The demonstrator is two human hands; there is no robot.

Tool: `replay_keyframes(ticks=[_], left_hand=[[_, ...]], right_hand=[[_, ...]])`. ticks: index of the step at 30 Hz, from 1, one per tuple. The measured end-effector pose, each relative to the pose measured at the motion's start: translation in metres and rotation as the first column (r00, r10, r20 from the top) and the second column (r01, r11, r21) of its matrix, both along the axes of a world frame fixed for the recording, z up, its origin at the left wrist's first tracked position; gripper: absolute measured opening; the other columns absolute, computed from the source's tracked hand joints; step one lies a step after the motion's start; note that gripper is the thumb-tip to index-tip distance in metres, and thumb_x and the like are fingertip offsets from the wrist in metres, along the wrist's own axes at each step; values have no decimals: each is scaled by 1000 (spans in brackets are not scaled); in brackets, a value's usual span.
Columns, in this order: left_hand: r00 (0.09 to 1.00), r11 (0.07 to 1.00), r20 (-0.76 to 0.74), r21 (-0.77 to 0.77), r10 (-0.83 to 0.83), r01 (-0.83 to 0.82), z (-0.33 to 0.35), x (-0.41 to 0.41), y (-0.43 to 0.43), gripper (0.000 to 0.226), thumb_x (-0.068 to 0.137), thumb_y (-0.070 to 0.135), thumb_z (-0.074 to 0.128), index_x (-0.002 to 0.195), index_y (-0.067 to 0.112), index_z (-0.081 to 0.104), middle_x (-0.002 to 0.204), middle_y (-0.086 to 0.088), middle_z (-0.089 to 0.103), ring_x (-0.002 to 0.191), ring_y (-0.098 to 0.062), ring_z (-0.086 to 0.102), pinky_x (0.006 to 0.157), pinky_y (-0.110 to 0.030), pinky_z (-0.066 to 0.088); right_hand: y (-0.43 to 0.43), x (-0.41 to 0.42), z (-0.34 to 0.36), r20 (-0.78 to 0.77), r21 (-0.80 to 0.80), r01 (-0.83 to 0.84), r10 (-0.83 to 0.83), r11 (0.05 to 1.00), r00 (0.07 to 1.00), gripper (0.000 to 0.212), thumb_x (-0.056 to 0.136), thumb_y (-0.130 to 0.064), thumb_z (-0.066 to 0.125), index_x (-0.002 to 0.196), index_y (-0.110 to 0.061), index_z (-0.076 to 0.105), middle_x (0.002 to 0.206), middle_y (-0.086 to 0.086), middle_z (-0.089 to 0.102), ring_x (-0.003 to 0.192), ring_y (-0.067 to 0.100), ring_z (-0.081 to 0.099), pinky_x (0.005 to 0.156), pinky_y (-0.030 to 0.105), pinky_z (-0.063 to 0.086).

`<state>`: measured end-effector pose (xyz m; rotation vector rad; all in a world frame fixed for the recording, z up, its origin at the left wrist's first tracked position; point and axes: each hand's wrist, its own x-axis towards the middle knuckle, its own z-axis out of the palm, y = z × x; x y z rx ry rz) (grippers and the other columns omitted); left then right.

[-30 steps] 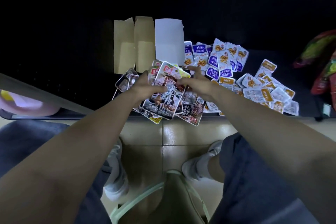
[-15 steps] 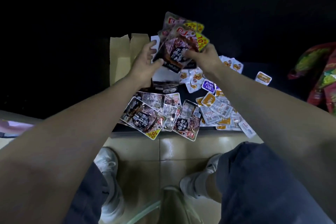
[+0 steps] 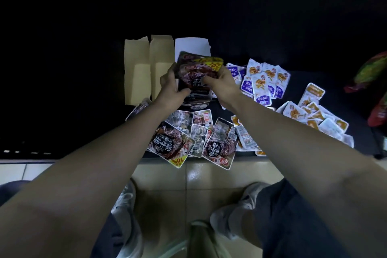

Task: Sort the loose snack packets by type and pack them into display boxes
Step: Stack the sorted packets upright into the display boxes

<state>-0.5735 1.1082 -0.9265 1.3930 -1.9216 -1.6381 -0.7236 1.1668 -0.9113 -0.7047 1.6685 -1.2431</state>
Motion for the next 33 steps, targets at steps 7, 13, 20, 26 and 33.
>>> replay_keyframes(ticks=[7, 13, 20, 26, 33], left_hand=[[993, 994, -55, -28, -106, 105, 1, -7, 5, 75, 96, 4, 48, 152, 23, 3, 154, -9, 12, 136, -25, 33, 106, -25, 37], [966, 986, 236, -98, -107, 133, -8, -6, 14, 66, 97, 22, 50, 151, 8, 14, 154, -12, 17, 141, -29, 20, 114, -32, 25], [995, 985, 74, -151, -70, 80, -4, 8, 14, 70, 98, 18, 51, 153, 30, 10, 154, -5, 16, 136, -16, 26, 101, -19, 22], [942, 959, 235, -93, -239, 267, -9, 4, 14, 50, 101, 25, 44, 149, 15, 32, 154, -10, 23, 142, -26, 25, 115, -31, 21], [984, 962, 174, -258, -42, 87, 4, 18, 22, 28, 96, 21, 54, 123, 13, 55, 125, -11, 43, 102, -25, 57, 98, -31, 45]], right_hand=[[6, -11, -8, -69, 8, 42, -41, 999, 997, 28, 94, 5, 51, 121, -2, 48, 112, 6, 63, 100, 13, 60, 75, 11, 51], [10, -13, -19, -226, 217, -191, 239, 957, 944, 40, 91, 6, 51, 127, -11, 52, 115, 7, 63, 108, 20, 58, 94, 30, 48], [24, -14, -19, -258, 127, -89, 120, 988, 959, 30, 93, -2, 54, 120, -14, 59, 122, 0, 56, 118, 8, 47, 87, 10, 38], [26, -14, -25, -294, 217, -185, 245, 959, 924, 27, 102, -13, 45, 119, -9, 65, 131, 6, 58, 119, 17, 53, 69, -8, 34], [42, -16, -19, -379, 110, -85, 121, 990, 918, 22, 95, -12, 57, 116, -12, 63, 118, 5, 63, 100, 11, 56, 89, 19, 44]])
